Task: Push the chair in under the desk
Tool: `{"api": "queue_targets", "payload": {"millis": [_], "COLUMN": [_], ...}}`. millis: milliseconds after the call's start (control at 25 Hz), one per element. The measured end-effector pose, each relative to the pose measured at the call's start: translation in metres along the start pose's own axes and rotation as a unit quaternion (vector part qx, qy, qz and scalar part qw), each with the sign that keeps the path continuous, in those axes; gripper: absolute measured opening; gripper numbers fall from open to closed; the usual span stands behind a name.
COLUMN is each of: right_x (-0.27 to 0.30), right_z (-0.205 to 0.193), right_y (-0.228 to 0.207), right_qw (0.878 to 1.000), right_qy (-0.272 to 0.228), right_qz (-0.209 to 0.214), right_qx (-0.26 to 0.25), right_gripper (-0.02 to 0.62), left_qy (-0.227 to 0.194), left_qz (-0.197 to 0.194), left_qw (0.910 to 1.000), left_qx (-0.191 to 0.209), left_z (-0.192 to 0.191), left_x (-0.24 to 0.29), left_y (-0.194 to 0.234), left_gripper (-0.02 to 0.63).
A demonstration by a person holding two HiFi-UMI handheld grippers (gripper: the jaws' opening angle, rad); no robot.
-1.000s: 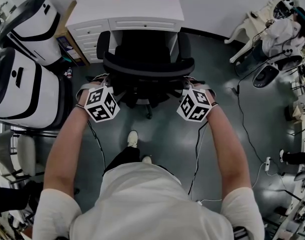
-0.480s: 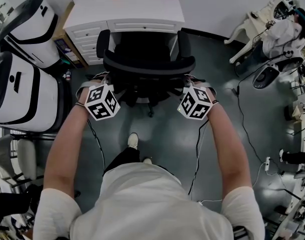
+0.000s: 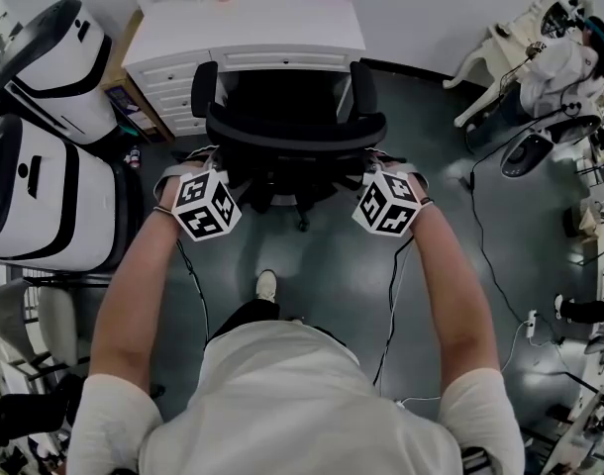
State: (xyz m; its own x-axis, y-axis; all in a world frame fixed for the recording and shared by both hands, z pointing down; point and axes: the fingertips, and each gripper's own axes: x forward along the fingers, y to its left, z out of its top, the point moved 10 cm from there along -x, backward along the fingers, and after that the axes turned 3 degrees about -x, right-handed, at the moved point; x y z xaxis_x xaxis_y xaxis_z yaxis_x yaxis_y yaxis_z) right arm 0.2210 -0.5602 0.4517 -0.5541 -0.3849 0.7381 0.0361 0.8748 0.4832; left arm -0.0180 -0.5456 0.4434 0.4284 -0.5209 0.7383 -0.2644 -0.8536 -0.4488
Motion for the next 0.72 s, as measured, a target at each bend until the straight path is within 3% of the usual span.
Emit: {"api": "queue_targets", "payload": {"millis": [720], "right_x": [0.020], "right_z": [-0.007], "right_y": [-0.037], "right_qw": [1.000], "right_qy": [0.004], "right_qz": [0.000], "right_qx": [0.004], "right_gripper": [0.117], "left_qy": [0.001], "left_qz": [-0.004], "left_qw": [1.0000], "left_qx": [-0.002], "left_z": [-0.006], "left_x": [0.020], "left_y": [0.038], "left_gripper": [0.143]}}
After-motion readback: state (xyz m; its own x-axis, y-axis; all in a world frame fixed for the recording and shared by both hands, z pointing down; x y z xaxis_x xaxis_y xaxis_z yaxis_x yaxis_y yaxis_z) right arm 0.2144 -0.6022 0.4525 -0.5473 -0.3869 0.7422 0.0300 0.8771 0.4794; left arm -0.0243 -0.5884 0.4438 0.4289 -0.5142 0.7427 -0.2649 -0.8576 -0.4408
